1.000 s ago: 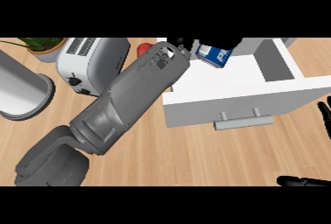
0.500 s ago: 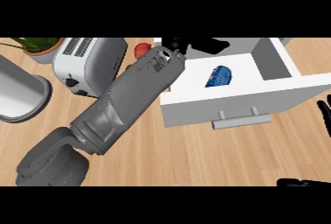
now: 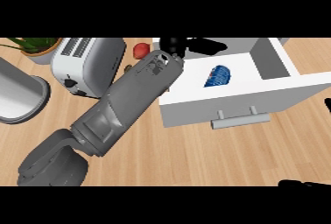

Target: Pick up the can, place it into the drawer and close the drawer

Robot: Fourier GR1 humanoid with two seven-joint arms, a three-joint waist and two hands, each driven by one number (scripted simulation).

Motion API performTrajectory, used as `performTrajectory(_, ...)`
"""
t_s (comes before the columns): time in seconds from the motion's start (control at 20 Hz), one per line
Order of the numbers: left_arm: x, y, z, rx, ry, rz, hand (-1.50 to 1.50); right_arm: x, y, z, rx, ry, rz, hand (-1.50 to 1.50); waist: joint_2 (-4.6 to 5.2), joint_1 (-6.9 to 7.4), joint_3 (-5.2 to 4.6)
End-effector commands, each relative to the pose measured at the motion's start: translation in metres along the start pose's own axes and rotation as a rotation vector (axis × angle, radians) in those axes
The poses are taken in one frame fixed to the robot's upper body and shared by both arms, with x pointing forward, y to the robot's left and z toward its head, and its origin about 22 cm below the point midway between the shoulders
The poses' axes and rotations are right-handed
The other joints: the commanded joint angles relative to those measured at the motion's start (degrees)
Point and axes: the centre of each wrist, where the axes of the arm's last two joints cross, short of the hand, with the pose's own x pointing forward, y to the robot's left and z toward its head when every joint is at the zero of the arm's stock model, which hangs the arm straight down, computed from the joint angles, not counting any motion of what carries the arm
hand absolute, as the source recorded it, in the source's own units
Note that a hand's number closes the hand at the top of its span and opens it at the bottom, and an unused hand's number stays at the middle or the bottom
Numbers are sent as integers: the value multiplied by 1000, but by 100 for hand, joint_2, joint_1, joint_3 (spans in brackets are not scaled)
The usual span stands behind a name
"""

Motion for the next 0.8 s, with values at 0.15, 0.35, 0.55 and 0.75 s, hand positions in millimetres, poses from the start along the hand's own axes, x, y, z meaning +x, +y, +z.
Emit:
performTrajectory(0.15, 11, 1, -4, -7, 34, 75, -150, 18, -3, -3, 27, -115, 223, -150, -14, 124, -5)
performTrajectory(0.35, 17, -2, -1, 14, 21, 117, -150, 18, -6, -11, 69, -129, 325, -150, -20, 153, -3)
performTrajectory(0.55, 22, -3, 0, 4, 5, 159, -150, 25, 3, -20, 79, -173, 427, -150, -65, 362, -9)
performTrajectory(0.75, 25, -4, -1, 40, -7, 142, -150, 17, 12, -25, 124, -184, 575, -150, -51, 353, -5)
